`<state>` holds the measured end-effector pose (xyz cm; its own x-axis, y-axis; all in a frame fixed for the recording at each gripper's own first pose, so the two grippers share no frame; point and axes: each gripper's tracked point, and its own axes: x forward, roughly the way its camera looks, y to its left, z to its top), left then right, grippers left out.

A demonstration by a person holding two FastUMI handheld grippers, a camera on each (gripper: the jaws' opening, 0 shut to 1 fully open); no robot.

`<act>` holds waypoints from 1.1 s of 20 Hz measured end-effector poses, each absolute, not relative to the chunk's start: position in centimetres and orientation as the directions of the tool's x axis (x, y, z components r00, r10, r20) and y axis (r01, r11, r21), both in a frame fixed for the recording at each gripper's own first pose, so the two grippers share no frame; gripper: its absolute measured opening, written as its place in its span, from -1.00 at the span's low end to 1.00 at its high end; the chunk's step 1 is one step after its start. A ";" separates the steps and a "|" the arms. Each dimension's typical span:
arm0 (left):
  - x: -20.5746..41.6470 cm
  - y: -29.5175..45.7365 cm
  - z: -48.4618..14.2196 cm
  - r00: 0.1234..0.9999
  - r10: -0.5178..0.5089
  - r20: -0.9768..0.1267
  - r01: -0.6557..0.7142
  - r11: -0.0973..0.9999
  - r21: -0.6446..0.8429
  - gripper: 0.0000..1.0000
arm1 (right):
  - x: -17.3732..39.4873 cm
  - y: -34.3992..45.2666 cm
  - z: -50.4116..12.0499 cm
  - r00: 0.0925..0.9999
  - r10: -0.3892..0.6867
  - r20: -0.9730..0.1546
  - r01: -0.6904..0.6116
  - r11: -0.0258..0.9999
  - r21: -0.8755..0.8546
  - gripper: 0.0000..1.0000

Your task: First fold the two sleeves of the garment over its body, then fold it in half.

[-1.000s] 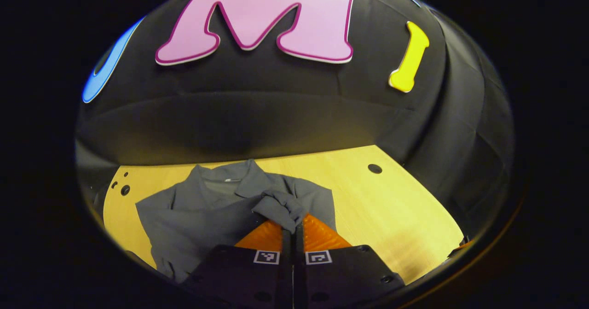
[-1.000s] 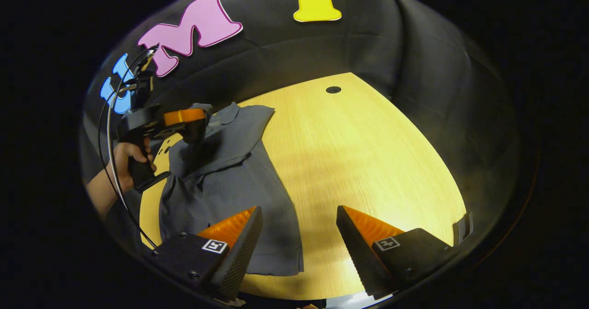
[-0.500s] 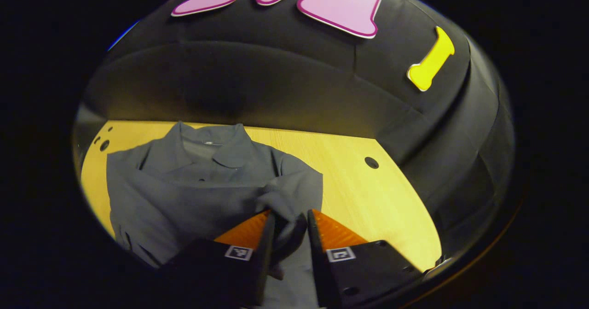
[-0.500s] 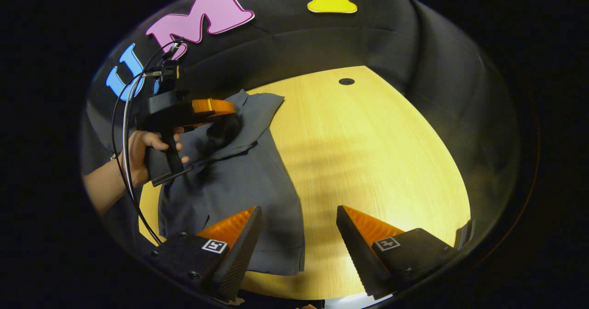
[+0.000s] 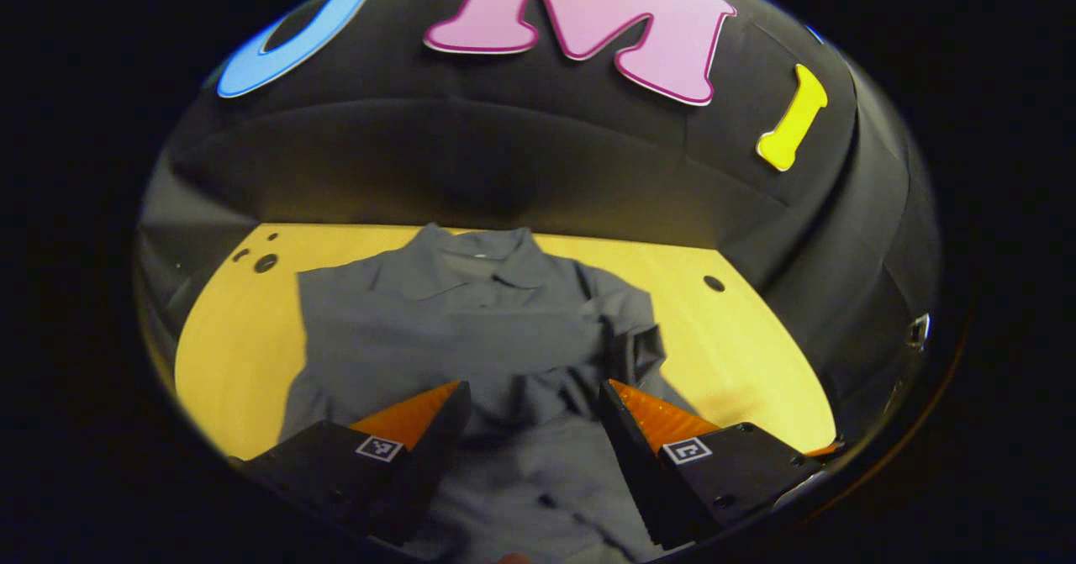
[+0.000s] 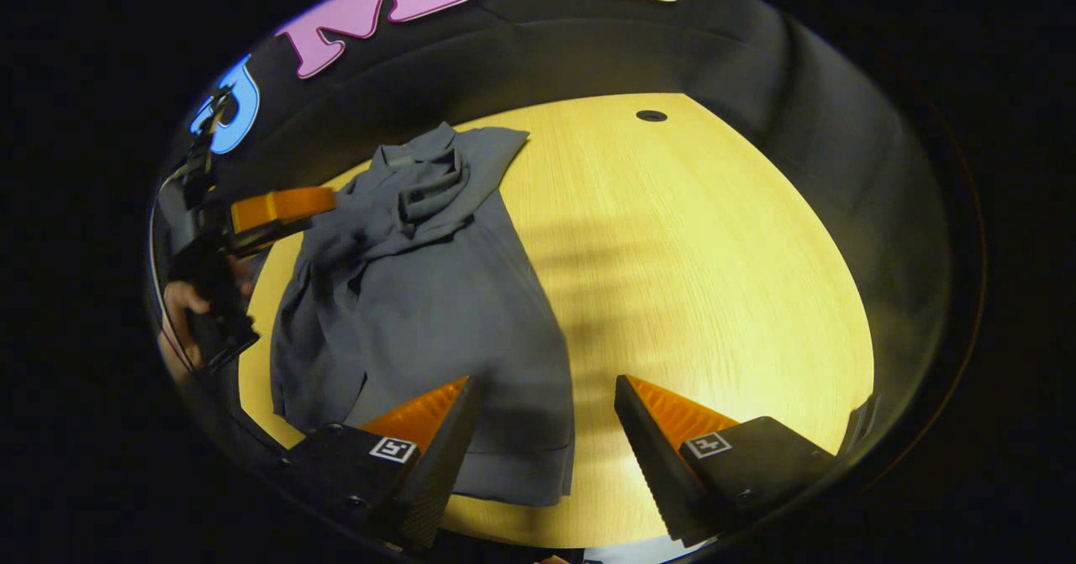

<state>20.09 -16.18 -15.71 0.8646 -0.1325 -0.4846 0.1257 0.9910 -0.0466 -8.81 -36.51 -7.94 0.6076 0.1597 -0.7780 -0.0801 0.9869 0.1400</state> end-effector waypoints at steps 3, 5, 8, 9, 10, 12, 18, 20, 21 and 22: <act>14.6 -9.5 -18.5 0.846 -0.049 -0.531 0.050 0.999 -0.013 0.92 | -10.3 -35.6 -9.8 0.560 0.168 -0.811 -0.057 0.985 0.164 0.98; 10.6 -5.5 -20.6 0.821 0.003 -0.571 -0.010 1.000 -0.009 0.92 | -11.2 -35.6 -11.0 0.544 0.146 -0.826 -0.039 0.988 0.149 0.98; 5.2 -1.0 -23.9 0.775 0.078 -0.627 -0.088 0.996 0.015 0.92 | -12.5 -35.3 -12.1 0.519 0.131 -0.845 -0.024 0.990 0.139 0.98; 3.6 0.2 -25.0 0.760 0.098 -0.643 -0.110 0.994 0.021 0.93 | -12.9 -35.1 -12.5 0.506 0.135 -0.852 -0.018 0.989 0.146 0.98; 2.2 1.1 -25.7 0.746 0.112 -0.656 -0.129 0.991 0.023 0.92 | -13.4 -34.8 -12.8 0.494 0.139 -0.858 -0.010 0.988 0.154 0.98; -0.1 2.4 -27.0 0.725 0.126 -0.677 -0.158 0.987 0.014 0.93 | -13.4 -34.3 -12.8 0.495 0.136 -0.858 -0.010 0.989 0.150 0.99; -1.7 2.9 -29.0 0.706 0.117 -0.699 -0.164 0.986 0.000 0.93 | -14.8 -30.6 -13.2 0.466 0.156 -0.871 -0.082 0.988 0.133 0.98; -1.8 2.6 -29.5 0.698 0.106 -0.708 -0.145 0.989 0.005 0.93 | -15.2 -29.2 -13.4 0.456 0.161 -0.875 -0.110 0.986 0.124 0.99; -1.8 2.4 -29.5 0.701 0.107 -0.705 -0.136 0.991 0.015 1.00 | -15.3 -28.8 -13.5 0.453 0.152 -0.878 -0.123 0.987 0.107 0.99; -1.8 2.1 -29.7 0.704 0.102 -0.703 -0.121 0.992 0.023 0.93 | -15.3 -28.5 -13.6 0.452 0.142 -0.881 -0.135 0.987 0.090 0.99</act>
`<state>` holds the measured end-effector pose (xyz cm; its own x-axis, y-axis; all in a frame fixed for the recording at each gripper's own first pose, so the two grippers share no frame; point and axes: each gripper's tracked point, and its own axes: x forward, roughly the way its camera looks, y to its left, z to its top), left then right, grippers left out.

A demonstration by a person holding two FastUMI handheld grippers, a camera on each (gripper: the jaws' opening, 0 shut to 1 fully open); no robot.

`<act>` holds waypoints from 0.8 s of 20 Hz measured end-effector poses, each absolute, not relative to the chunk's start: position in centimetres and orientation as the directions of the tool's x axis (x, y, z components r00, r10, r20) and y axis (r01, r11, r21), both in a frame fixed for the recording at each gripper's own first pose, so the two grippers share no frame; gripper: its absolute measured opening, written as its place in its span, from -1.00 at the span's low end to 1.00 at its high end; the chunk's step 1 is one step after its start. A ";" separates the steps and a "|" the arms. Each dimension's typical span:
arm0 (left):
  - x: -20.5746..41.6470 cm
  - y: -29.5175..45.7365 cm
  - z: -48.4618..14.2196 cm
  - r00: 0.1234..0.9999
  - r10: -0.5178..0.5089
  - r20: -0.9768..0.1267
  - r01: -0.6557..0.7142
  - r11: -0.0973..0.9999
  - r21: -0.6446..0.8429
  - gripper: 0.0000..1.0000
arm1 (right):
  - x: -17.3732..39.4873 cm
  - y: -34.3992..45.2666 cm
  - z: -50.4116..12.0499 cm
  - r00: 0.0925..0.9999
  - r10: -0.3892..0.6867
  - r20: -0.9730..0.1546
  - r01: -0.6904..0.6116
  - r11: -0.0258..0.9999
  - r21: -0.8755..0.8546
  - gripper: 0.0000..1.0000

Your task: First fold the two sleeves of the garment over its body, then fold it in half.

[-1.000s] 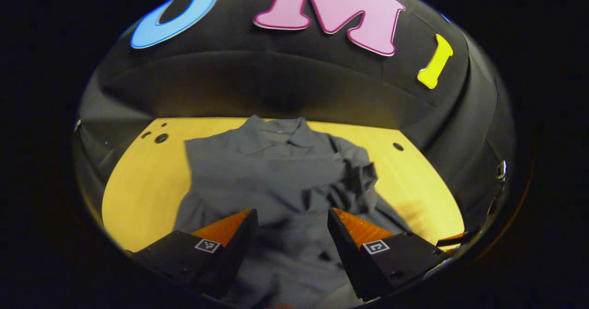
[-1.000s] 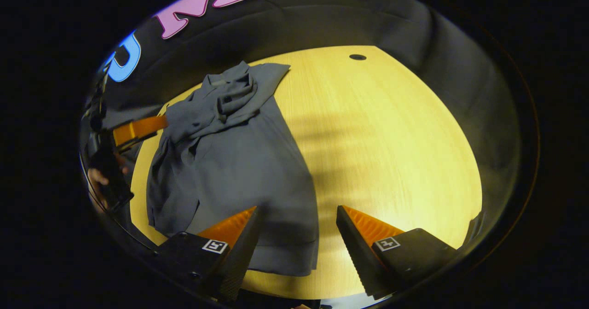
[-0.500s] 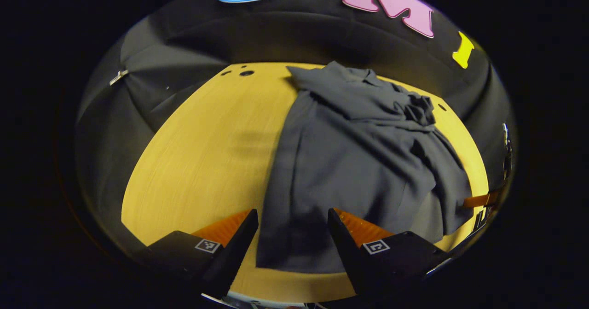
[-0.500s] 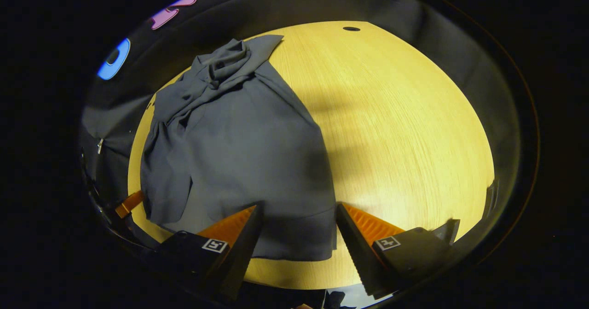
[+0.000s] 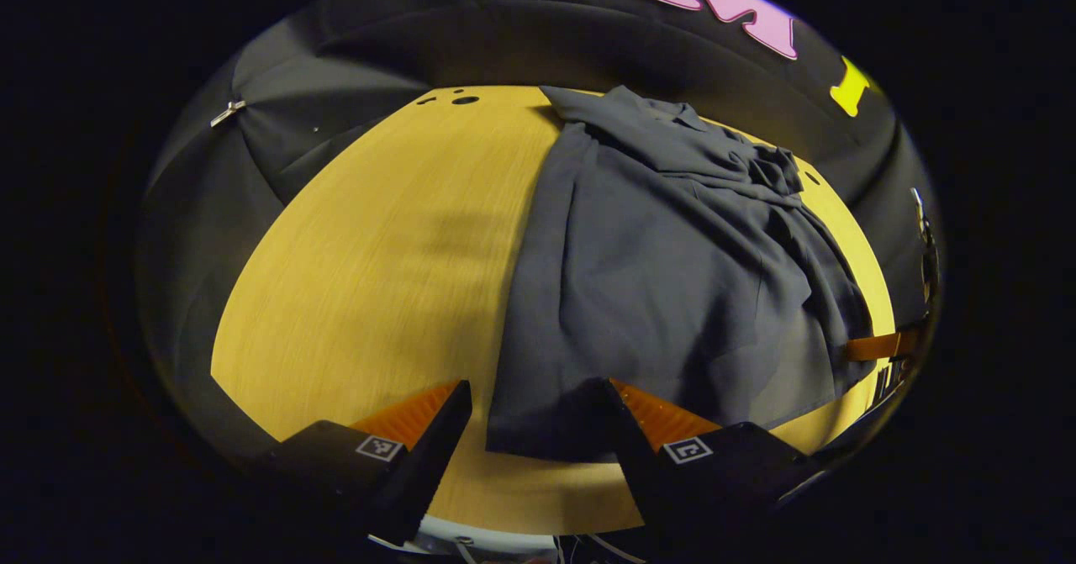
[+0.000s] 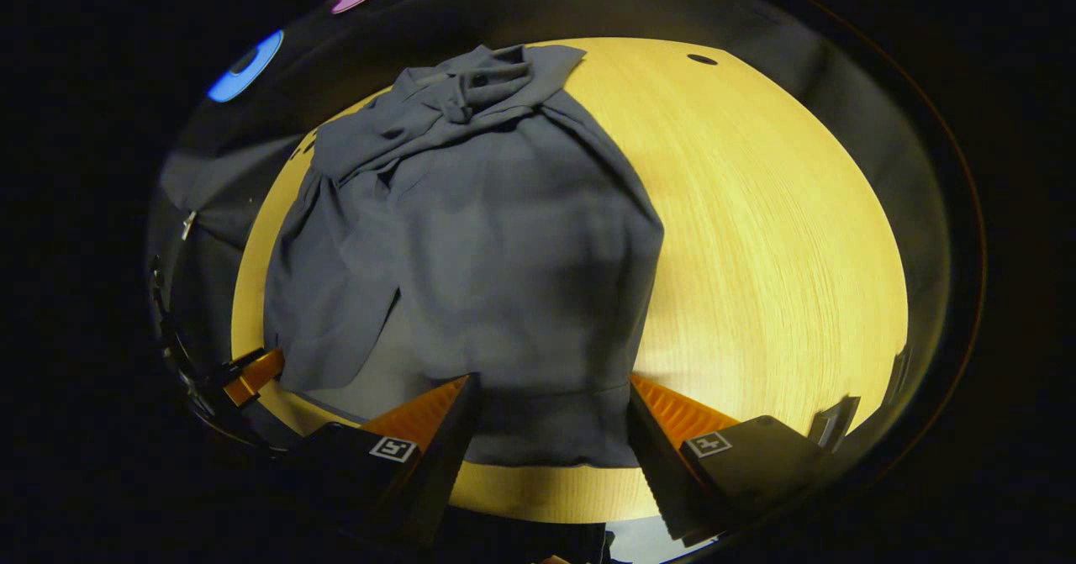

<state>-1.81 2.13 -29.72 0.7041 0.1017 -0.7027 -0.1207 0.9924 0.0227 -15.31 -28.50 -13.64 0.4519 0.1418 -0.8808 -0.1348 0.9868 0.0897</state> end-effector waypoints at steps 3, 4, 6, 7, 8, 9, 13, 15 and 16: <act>-1.7 1.3 -30.1 0.701 0.095 -0.707 -0.090 0.995 0.044 0.94 | -15.6 -28.0 -14.0 0.446 0.107 -0.889 -0.157 0.987 0.040 0.99; -1.9 1.4 -30.1 0.698 0.100 -0.709 -0.082 0.995 0.060 0.95 | -15.5 -28.1 -14.1 0.443 0.086 -0.892 -0.165 0.986 0.014 0.99; -1.8 1.2 -30.1 0.697 0.095 -0.711 -0.061 0.995 0.074 0.94 | -15.6 -28.0 -14.4 0.441 0.045 -0.896 -0.189 0.981 -0.044 0.99; -1.8 0.9 -30.2 0.694 0.092 -0.714 -0.056 0.996 0.074 0.89 | -15.6 -27.8 -14.4 0.445 0.044 -0.894 -0.200 0.979 -0.051 0.98; -1.8 0.3 -30.3 0.693 0.091 -0.715 -0.055 0.996 0.073 0.82 | -15.7 -27.3 -14.7 0.444 0.051 -0.895 -0.203 0.978 -0.045 0.98; -1.8 0.0 -30.2 0.693 0.086 -0.716 -0.047 0.996 0.073 0.66 | -15.7 -27.0 -14.7 0.442 0.057 -0.895 -0.207 0.977 -0.040 0.71; -1.4 -0.9 -30.2 0.698 0.059 -0.714 -0.009 0.997 0.073 0.24 | -15.7 -26.0 -14.7 0.427 0.093 -0.900 -0.224 0.975 -0.006 -0.37; -1.2 -1.8 -30.3 0.703 0.042 -0.710 0.009 0.998 0.068 -0.07 | -15.7 -25.5 -14.7 0.421 0.135 -0.897 -0.233 0.972 0.036 -0.75; -0.9 -1.9 -30.3 0.708 0.035 -0.705 0.014 0.998 0.064 -0.23 | -15.8 -25.5 -14.4 0.417 0.146 -0.897 -0.242 0.969 0.046 -0.75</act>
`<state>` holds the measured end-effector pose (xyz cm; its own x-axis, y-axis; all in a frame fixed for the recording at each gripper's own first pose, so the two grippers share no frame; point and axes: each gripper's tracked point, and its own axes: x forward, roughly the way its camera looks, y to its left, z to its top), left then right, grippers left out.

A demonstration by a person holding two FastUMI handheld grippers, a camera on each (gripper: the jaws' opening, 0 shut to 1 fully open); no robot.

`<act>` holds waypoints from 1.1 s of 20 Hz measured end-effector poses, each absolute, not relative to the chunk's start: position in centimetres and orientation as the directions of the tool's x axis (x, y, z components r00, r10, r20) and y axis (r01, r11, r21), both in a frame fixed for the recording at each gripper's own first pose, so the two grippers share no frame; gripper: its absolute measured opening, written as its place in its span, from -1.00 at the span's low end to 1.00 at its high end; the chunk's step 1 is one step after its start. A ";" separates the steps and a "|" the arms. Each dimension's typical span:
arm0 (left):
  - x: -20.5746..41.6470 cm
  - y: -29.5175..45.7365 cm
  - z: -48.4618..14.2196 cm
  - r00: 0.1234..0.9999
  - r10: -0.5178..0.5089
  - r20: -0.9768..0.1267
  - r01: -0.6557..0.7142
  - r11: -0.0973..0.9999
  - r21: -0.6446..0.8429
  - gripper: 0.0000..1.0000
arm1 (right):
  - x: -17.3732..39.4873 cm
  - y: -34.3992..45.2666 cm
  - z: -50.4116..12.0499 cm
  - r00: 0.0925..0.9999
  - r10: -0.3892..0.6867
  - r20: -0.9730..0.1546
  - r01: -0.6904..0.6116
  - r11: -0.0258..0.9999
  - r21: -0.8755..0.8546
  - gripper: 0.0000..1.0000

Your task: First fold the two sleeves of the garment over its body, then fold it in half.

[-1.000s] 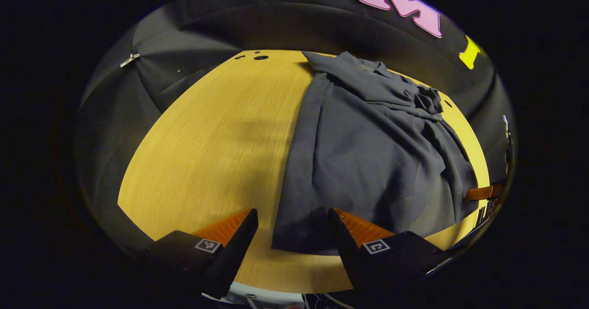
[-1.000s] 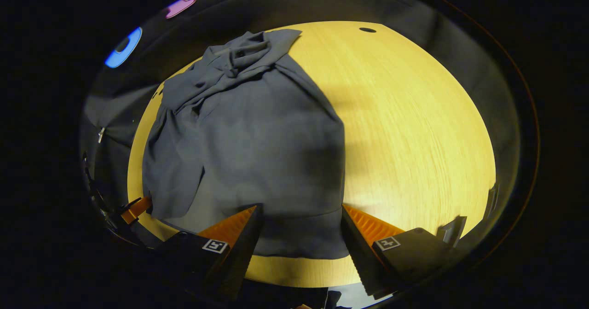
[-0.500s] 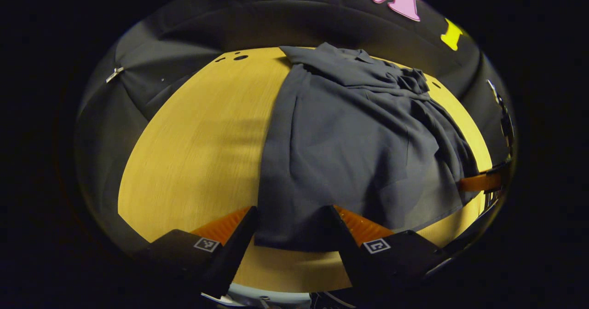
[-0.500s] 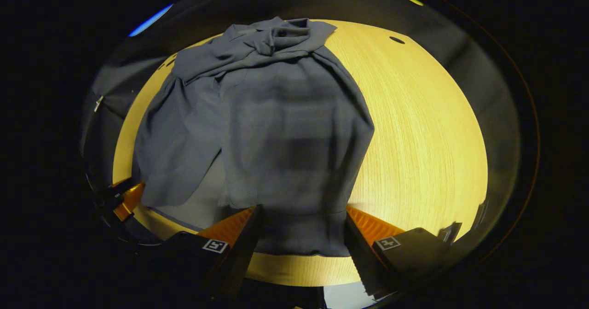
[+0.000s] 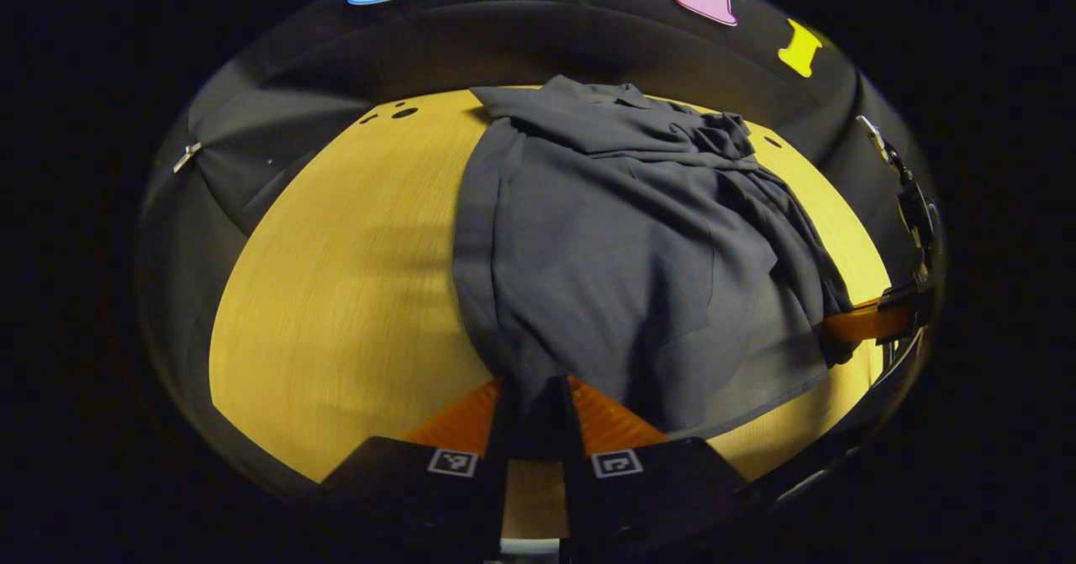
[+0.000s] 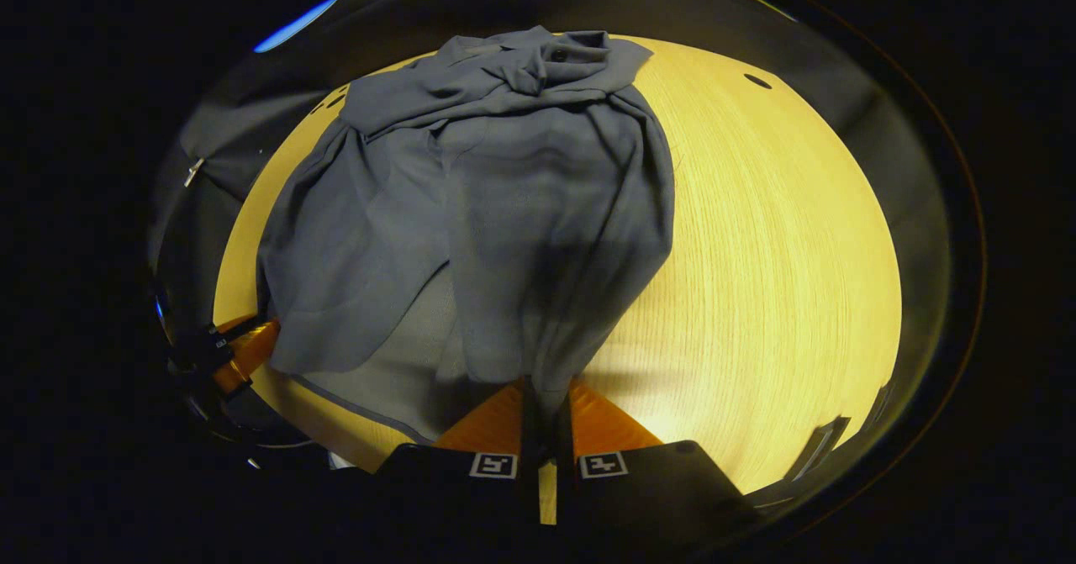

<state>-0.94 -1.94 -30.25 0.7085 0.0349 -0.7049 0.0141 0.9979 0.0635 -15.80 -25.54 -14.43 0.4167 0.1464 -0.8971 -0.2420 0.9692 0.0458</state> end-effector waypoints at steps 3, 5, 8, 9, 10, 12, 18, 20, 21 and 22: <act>-0.6 -2.3 -30.1 0.721 0.007 -0.693 0.027 0.999 0.038 -0.84 | -15.6 -25.5 -14.6 0.441 0.189 -0.878 -0.283 0.957 0.065 -0.89; -0.6 -2.2 -29.9 0.719 -0.012 -0.695 0.026 1.000 0.010 -0.89 | -15.5 -25.5 -14.2 0.470 0.216 -0.856 -0.303 0.950 0.074 -0.89; -0.7 -2.0 -28.5 0.741 -0.018 -0.672 0.009 1.000 -0.016 -0.89 | -15.1 -25.8 -12.6 0.524 0.241 -0.817 -0.300 0.950 0.088 -0.89; -0.7 -2.2 -27.8 0.751 -0.021 -0.660 0.008 1.000 -0.023 -0.89 | -14.9 -25.7 -12.3 0.543 0.246 -0.803 -0.294 0.951 0.093 -0.89; -0.7 -2.4 -27.1 0.763 -0.025 -0.646 0.007 1.000 -0.030 -0.95 | -14.5 -25.8 -11.7 0.559 0.257 -0.789 -0.291 0.951 0.104 -0.89; -0.5 -2.9 -25.4 0.785 -0.039 -0.618 0.010 0.999 -0.051 -0.89 | -14.0 -25.8 -11.1 0.575 0.266 -0.774 -0.279 0.953 0.120 -0.89; 2.1 -3.8 -20.2 0.842 -0.057 -0.537 0.019 0.997 -0.075 -0.89 | -11.0 -25.4 -8.0 0.632 0.281 -0.722 -0.274 0.953 0.131 -0.89; 3.3 -3.9 -18.5 0.862 -0.057 -0.504 0.021 0.997 -0.078 -0.89 | -9.8 -25.0 -6.4 0.658 0.293 -0.694 -0.291 0.949 0.124 -0.89; 4.0 -4.0 -17.6 0.871 -0.059 -0.488 0.022 0.996 -0.081 -0.89 | -9.1 -24.7 -5.7 0.669 0.301 -0.680 -0.299 0.946 0.124 -0.89; 4.8 -4.0 -16.8 0.879 -0.058 -0.474 0.020 0.996 -0.085 -0.89 | -8.2 -24.2 -5.1 0.677 0.309 -0.668 -0.305 0.944 0.128 -0.89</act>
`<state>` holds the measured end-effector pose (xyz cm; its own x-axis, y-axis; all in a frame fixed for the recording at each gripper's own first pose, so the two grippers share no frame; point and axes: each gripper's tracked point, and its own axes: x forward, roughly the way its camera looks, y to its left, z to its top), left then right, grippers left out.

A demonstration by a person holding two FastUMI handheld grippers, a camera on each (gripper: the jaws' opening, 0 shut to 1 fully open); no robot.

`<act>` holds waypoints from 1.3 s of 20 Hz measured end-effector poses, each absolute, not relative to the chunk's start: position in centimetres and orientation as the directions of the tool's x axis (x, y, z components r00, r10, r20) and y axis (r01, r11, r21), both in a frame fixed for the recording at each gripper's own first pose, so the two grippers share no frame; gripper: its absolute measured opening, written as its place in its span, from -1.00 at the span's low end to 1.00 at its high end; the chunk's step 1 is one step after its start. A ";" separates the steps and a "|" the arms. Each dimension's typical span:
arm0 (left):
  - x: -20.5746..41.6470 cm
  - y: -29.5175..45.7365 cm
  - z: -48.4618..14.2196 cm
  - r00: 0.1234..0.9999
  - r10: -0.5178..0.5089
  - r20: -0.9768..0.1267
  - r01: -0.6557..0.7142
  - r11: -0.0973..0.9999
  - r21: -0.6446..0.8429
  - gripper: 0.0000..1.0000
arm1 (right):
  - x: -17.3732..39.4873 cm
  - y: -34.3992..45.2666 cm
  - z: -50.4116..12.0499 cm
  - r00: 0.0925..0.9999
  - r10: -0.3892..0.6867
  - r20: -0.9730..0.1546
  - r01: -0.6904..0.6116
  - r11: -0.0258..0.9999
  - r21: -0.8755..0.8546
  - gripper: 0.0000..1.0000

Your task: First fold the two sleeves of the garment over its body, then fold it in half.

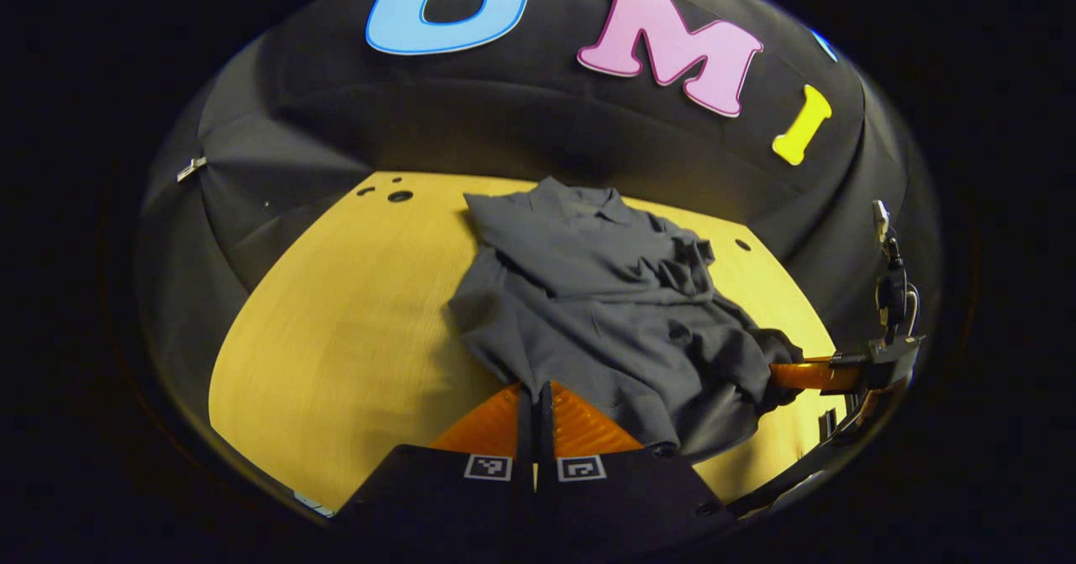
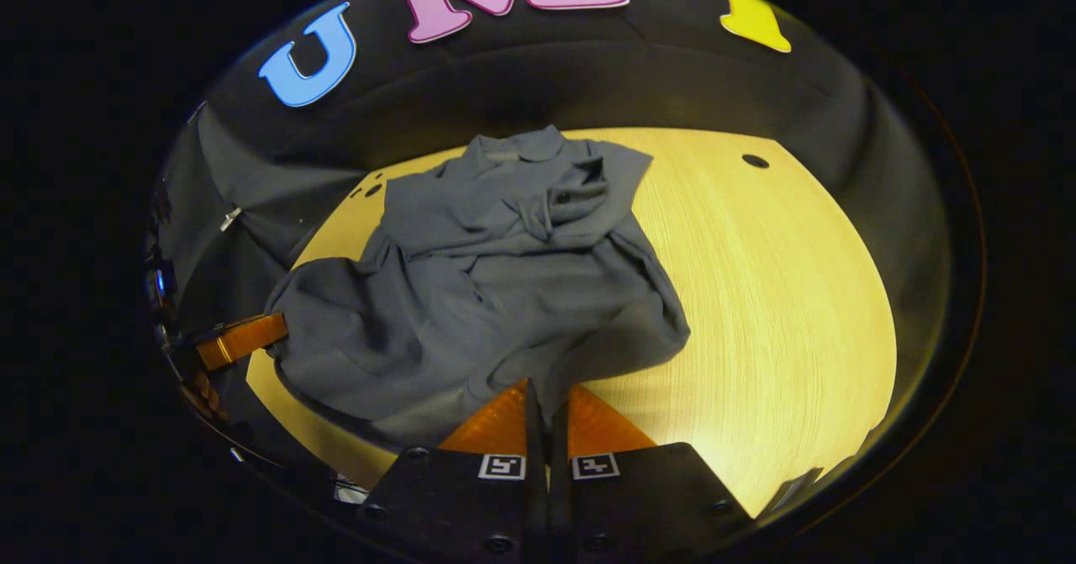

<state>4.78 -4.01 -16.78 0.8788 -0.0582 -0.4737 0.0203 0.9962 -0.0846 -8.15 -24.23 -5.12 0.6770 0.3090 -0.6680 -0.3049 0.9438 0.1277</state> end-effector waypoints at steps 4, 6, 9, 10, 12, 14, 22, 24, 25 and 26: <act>7.7 -4.1 -14.3 0.898 -0.061 -0.435 0.013 0.993 -0.113 -0.89 | -4.8 -23.3 -2.9 0.708 0.330 -0.624 -0.307 0.940 0.149 -0.89; 9.3 -4.2 -13.4 0.900 -0.059 -0.432 0.001 0.991 -0.132 -0.95 | -3.2 -23.1 -1.9 0.719 0.337 -0.608 -0.309 0.938 0.155 -0.89; 11.8 -4.1 -11.5 0.913 -0.058 -0.403 -0.002 0.989 -0.147 -0.89 | -0.7 -23.1 -0.9 0.728 0.339 -0.597 -0.312 0.938 0.152 -0.89; 12.6 -4.0 -10.8 0.917 -0.057 -0.394 0.000 0.990 -0.142 -0.89 | 0.1 -23.1 -0.5 0.734 0.338 -0.589 -0.309 0.939 0.152 -0.89; 14.4 -4.1 -9.7 0.928 -0.055 -0.369 0.003 0.990 -0.138 -0.89 | 1.7 -23.1 0.4 0.746 0.337 -0.575 -0.308 0.939 0.151 -0.89; 16.3 -4.0 -8.3 0.933 -0.054 -0.355 0.010 0.992 -0.124 -0.90 | 3.6 -23.0 1.4 0.759 0.337 -0.557 -0.311 0.940 0.144 -0.89; 24.0 -3.7 -4.4 0.958 -0.038 -0.285 0.014 0.996 -0.085 -0.89 | 12.0 -21.1 5.7 0.819 0.351 -0.453 -0.338 0.934 0.113 -0.89; 25.5 -3.2 -5.0 0.964 -0.033 -0.264 0.006 0.995 -0.101 -0.90 | 14.2 -21.0 6.0 0.832 0.345 -0.435 -0.331 0.937 0.110 -0.89; 26.5 -3.1 -5.0 0.965 -0.029 -0.259 0.000 0.994 -0.111 -0.90 | 15.0 -20.8 5.9 0.834 0.345 -0.430 -0.327 0.938 0.118 -0.89; 27.5 -3.0 -5.2 0.966 -0.027 -0.257 -0.004 0.993 -0.117 -0.90 | 16.0 -20.7 5.9 0.837 0.345 -0.426 -0.323 0.938 0.126 -0.89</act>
<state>27.47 -3.01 -5.23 0.9660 -0.0267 -0.2573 -0.0038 0.9931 -0.1170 15.98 -20.71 5.95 0.8367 0.3448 -0.4256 -0.3225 0.9382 0.1259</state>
